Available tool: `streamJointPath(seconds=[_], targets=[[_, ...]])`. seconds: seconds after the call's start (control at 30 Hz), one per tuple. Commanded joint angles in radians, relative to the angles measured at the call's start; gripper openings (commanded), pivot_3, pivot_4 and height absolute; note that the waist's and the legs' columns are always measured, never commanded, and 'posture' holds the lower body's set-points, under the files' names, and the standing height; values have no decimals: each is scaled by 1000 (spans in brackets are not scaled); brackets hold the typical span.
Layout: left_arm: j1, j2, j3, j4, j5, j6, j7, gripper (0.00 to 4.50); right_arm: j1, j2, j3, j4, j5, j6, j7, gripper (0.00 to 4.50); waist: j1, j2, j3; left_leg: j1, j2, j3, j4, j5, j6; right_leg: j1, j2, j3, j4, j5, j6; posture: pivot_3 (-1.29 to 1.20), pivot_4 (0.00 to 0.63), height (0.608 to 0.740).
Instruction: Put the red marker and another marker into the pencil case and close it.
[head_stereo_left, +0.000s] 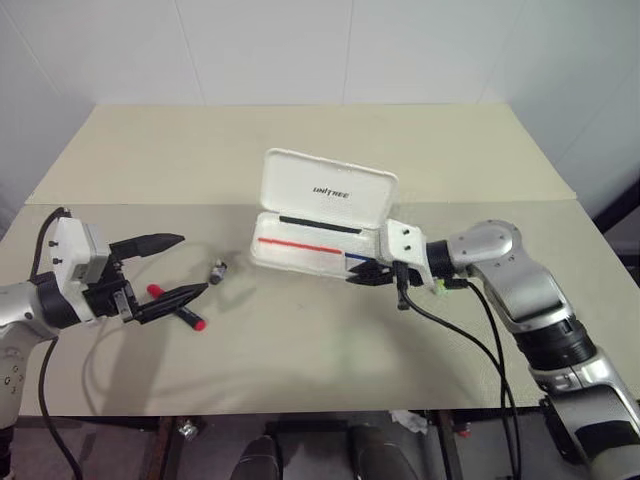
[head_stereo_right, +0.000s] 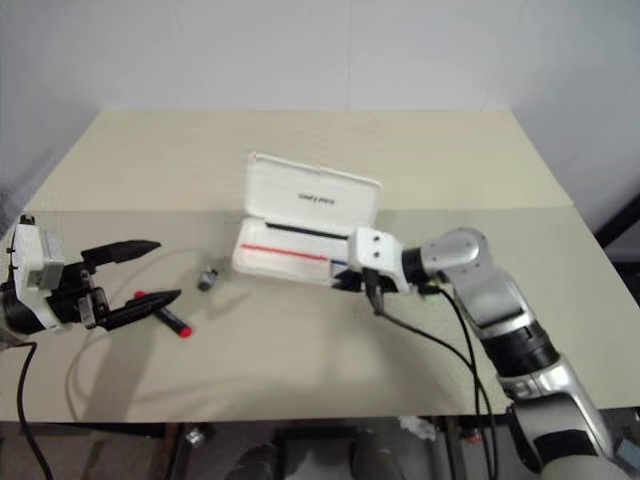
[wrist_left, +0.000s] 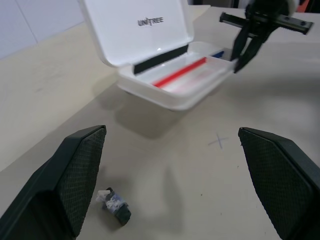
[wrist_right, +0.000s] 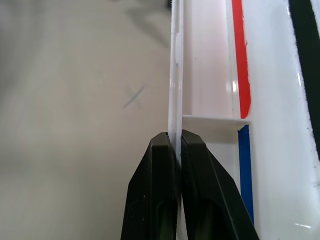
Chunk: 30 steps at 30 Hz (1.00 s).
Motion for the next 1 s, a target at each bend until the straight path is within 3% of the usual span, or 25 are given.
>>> streamJointPath(seconds=[0.03,0.53,1.0], targets=[[-21,-2,-6,4,6,-22,-8,4500,31,-21,43,-73,-53,-41,-17,26,-1,0,0,0,0,0,0,0,0,0,0,0,0,0,0,0,150,740],[-9,-3,-13,-5,-1,-14,-8,4500,138,-60,106,-52,-163,-142,-45,26,2,0,0,0,0,0,0,0,0,0,0,0,0,0,0,0,150,740],[3,-3,-8,-20,-4,-6,-1,4500,143,-49,87,-29,-154,-207,-47,4474,3,-1,-1,1,0,0,0,0,0,1,0,0,0,0,0,0,150,740]])
